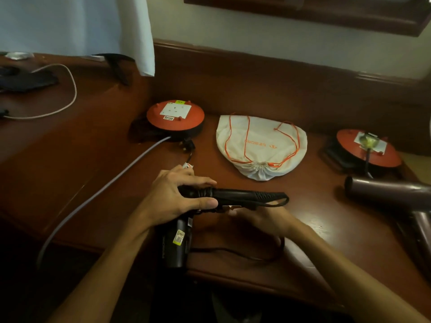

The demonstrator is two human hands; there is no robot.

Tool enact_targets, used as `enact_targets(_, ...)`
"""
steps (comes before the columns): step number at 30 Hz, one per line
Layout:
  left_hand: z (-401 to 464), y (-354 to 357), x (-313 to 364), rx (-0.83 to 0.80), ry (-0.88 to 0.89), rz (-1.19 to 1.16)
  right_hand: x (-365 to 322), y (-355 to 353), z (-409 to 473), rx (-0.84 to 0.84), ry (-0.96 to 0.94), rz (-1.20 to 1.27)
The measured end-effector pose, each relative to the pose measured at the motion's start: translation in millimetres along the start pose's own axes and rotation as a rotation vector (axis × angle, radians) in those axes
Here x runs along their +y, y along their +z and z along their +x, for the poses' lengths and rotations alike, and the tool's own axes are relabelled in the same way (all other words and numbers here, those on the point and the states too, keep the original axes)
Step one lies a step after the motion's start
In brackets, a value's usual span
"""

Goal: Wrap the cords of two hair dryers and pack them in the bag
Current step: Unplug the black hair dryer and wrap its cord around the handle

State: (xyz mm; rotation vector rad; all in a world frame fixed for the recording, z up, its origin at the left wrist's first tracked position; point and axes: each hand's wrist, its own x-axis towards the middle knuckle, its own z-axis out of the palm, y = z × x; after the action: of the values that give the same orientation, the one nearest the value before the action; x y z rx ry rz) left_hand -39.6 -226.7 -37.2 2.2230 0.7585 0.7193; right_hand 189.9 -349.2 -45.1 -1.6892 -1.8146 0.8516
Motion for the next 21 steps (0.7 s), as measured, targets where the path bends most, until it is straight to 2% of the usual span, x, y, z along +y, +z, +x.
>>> enact_targets(6,-1,-1,9,-0.061,-0.013,0.142,9,-25,63,-0.212,0.020,-0.261)
enact_targets(10,0,-3,8,-0.098,-0.027,0.225,-2,-31,77,-0.226,-0.012,-0.365)
enact_targets(12,2,-2,14,-0.170,-0.025,0.326,-14,-39,77,-0.211,-0.059,-0.361)
enact_targets(15,6,5,23,-0.267,0.000,0.531,-30,-51,71,-0.218,-0.105,-0.210)
enact_targets(17,9,9,25,-0.300,0.002,0.573,-38,-57,64,-0.231,-0.090,-0.134)
enact_targets(21,14,13,29,-0.376,-0.006,0.635,-46,-61,47,-0.359,-0.024,-0.082)
